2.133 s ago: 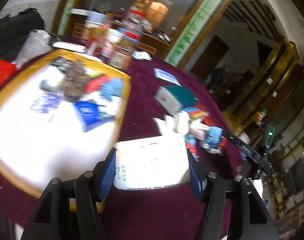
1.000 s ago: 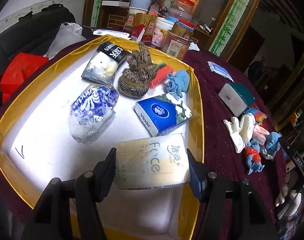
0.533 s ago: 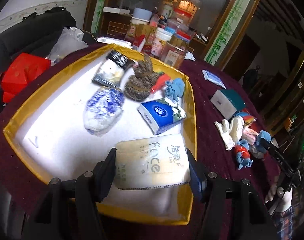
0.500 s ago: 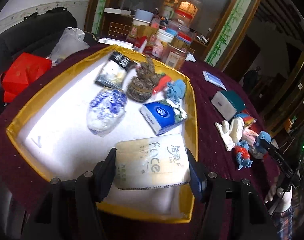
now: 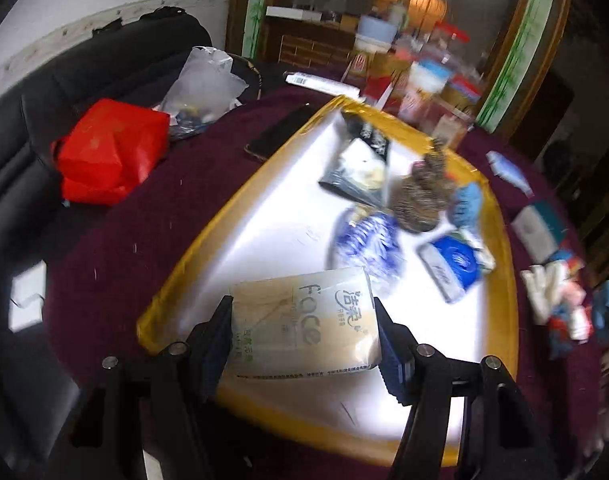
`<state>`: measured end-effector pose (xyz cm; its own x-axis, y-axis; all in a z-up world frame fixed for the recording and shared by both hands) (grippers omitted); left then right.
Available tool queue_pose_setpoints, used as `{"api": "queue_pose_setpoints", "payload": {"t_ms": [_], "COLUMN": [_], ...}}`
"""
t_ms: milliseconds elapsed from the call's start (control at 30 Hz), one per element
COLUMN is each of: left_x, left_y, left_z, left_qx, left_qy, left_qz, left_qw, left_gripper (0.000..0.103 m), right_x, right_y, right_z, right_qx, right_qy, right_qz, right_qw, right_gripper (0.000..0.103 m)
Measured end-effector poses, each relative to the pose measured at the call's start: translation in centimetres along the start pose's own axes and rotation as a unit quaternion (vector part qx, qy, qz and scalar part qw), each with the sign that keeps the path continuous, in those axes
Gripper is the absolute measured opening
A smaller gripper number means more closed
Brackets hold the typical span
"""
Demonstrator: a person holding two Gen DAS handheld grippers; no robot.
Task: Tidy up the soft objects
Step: 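Lower both held items into the tray and open both tools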
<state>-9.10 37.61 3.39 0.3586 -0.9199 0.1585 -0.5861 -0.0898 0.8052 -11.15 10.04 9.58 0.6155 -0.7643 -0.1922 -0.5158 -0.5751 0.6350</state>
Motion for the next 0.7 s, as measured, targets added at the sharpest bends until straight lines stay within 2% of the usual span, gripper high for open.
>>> {"api": "queue_pose_setpoints", "payload": {"t_ms": [133, 233, 367, 533, 633, 700], "left_x": [0.0, -0.1, -1.5, -3.3, -3.8, -4.5], "left_y": [-3.6, -5.0, -5.0, -2.2, 0.2, 1.3], "left_z": [-3.0, -4.9, -6.6, -5.0, -3.5, -3.0], "left_qx": [-0.031, -0.041, -0.033, 0.006, 0.033, 0.05], "left_qy": [-0.019, -0.021, 0.03, 0.087, 0.091, 0.097], "left_qz": [-0.043, -0.045, 0.017, 0.099, 0.133, 0.143], "left_qw": [0.9984, 0.9979, 0.9988, 0.9912, 0.9864, 0.9837], "left_gripper": [0.069, 0.073, 0.077, 0.08, 0.082, 0.083], "right_x": [-5.9, -9.3, -11.4, -12.6, -12.4, -12.2], "right_y": [-4.1, -7.7, -11.7, -16.8, -19.0, -19.7], "right_z": [-1.1, -1.8, -2.4, -3.1, -3.7, -4.6], "right_qx": [-0.042, -0.077, -0.129, -0.192, -0.202, -0.191], "right_qy": [0.043, 0.064, 0.07, 0.084, 0.093, 0.097], "right_qz": [-0.034, -0.044, -0.041, -0.012, 0.013, 0.029], "right_qw": [0.998, 0.994, 0.988, 0.978, 0.975, 0.976], "right_gripper": [0.034, 0.034, 0.034, 0.034, 0.034, 0.034]}}
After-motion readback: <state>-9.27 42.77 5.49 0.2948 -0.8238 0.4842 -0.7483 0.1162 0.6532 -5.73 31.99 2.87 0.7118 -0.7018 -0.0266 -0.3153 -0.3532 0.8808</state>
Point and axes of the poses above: each gripper's, at about its wrist camera, not at the fingertips, and y roughly against the way its jaws point, x to its right, z to its underside, the point moved 1 cm from there along -y, roughly the way its jaws point
